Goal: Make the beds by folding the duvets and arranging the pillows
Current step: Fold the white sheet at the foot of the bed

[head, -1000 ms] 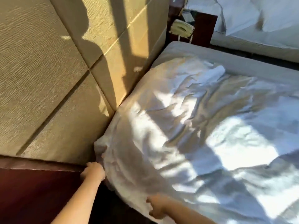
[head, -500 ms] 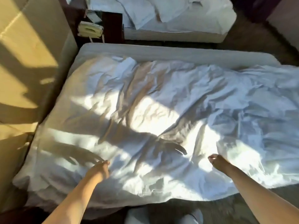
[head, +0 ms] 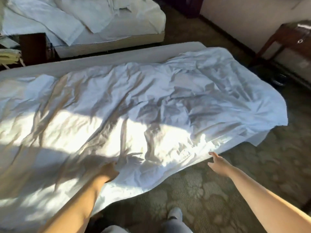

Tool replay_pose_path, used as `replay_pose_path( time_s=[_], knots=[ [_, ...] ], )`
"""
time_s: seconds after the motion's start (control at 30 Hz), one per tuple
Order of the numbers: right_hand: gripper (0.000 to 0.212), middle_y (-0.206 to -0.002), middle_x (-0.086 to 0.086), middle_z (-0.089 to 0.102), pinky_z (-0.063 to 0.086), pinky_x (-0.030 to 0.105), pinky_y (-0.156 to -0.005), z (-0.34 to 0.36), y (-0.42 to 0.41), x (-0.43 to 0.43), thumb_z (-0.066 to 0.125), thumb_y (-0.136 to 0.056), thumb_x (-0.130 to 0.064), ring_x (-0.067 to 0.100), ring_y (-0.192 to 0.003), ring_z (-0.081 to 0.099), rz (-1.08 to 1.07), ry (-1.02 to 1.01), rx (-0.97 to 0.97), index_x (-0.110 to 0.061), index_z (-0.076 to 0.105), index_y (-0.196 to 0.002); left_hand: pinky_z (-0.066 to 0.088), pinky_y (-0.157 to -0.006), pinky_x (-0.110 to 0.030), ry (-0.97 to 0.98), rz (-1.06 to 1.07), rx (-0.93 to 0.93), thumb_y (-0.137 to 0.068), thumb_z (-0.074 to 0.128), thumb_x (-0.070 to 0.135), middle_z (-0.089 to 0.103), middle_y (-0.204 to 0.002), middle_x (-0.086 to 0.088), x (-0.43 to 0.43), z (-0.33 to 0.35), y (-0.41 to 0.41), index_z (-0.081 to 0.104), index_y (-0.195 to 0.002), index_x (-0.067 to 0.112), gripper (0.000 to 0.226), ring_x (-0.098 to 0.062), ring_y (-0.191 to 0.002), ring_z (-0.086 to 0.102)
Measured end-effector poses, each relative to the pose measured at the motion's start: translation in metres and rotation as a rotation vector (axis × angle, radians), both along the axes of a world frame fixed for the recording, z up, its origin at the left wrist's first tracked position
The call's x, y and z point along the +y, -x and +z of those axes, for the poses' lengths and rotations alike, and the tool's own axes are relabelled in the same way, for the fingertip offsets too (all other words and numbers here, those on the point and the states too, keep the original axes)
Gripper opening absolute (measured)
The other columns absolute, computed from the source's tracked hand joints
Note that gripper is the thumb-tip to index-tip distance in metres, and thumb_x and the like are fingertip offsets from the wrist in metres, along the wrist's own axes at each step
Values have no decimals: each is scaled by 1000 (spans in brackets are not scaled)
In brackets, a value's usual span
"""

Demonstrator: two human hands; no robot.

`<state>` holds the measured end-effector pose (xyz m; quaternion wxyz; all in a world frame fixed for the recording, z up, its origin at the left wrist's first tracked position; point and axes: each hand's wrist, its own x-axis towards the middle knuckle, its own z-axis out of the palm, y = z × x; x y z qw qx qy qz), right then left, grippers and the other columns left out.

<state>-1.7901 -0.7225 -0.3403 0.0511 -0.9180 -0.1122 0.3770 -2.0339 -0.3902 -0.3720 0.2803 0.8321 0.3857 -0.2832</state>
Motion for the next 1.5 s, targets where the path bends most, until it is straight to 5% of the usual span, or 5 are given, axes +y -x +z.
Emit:
replay_pose_path(
  time_s=[0.43, 0.9, 1.27, 1.4, 1.5],
  knots=[
    [49, -146, 10, 35, 43, 36, -98, 0, -82, -105, 43, -98, -29, 28, -124, 47, -75, 31, 5, -17, 31, -144, 34, -104, -29, 1, -268, 67, -98, 43, 25, 26, -151, -14, -122, -23, -103, 16, -149, 14, 59, -27, -134, 37],
    [59, -137, 15, 43, 46, 37, -81, 20, -174, -156, 46, -93, -14, 27, -98, 55, -472, -148, -139, -16, 21, -147, 39, -95, -21, -53, -386, 29, -94, 49, 29, 37, -134, -10, -121, -12, -232, 41, -135, 21, 42, -24, -117, 51],
    [98, -157, 16, -10, -1, 54, -115, -101, -310, -158, 59, -88, -39, 38, -144, -8, 354, 176, -217, -30, -18, -148, 48, -93, -36, -29, -341, 87, -83, 62, 22, 44, -138, -6, -251, -92, -310, 15, -150, 33, 82, -23, -120, 52],
    [70, -133, 24, 40, 26, 56, -108, -157, -363, -166, 67, -79, -15, 46, -125, 37, 520, 38, -526, -25, 32, -139, 38, -72, -75, -219, -345, 124, -25, 90, 51, 52, -134, -19, -345, -148, -368, 32, -144, 32, 133, -40, -115, 57],
    [49, -119, 14, 50, 41, 40, -92, -165, -392, -170, 53, -83, -2, 36, -110, 50, 535, -89, -398, -18, 46, -129, 33, -85, -74, -324, -422, 51, -67, 69, 23, 51, -134, -19, -357, -164, -423, 40, -139, 27, 78, -39, -120, 53]
  ],
)
